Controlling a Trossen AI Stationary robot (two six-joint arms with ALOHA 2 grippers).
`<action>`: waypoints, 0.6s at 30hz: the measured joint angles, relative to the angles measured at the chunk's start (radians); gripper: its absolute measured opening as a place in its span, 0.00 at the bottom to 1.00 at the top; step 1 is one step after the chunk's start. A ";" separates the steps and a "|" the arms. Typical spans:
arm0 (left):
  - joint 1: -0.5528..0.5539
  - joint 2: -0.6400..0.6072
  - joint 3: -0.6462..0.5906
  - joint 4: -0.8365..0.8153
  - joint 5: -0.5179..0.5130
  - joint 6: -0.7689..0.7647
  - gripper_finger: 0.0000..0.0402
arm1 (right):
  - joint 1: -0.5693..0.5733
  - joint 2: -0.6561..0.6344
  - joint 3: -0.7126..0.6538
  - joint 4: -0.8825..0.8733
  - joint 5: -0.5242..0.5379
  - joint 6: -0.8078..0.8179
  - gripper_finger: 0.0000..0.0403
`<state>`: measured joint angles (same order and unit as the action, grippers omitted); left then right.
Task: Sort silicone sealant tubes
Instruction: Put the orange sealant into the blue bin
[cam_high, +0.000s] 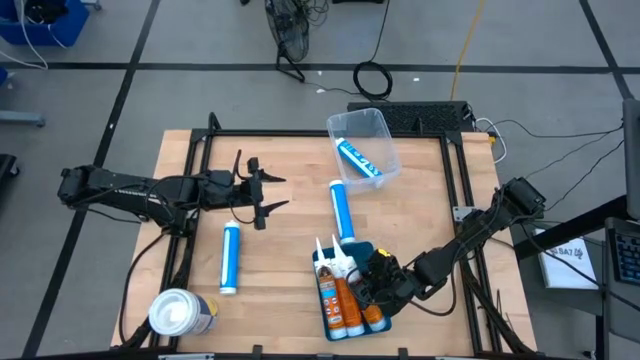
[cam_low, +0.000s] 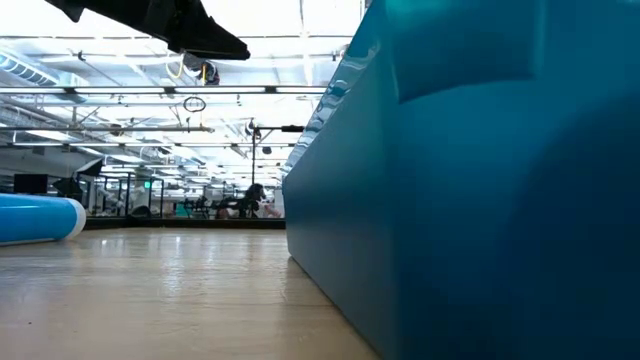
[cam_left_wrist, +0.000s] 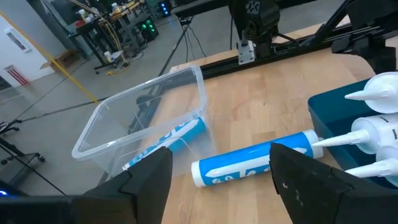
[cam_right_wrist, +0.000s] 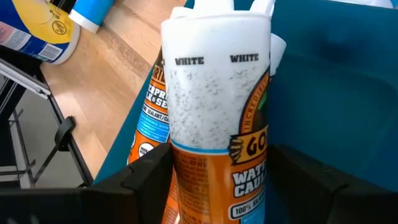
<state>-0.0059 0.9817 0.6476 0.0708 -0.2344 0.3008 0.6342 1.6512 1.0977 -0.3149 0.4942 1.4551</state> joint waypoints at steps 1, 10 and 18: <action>0.000 0.000 0.000 0.000 0.000 0.000 0.66 | 0.000 0.000 0.000 0.000 0.000 0.000 0.58; 0.000 0.000 0.000 0.000 0.000 -0.003 0.63 | -0.006 -0.008 0.000 0.018 -0.054 -0.027 0.61; 0.000 0.000 0.000 0.000 0.000 -0.007 0.67 | -0.008 -0.040 0.000 0.007 -0.057 -0.050 0.63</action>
<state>-0.0060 0.9817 0.6476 0.0708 -0.2344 0.2939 0.6257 1.6108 1.0977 -0.3076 0.4370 1.4054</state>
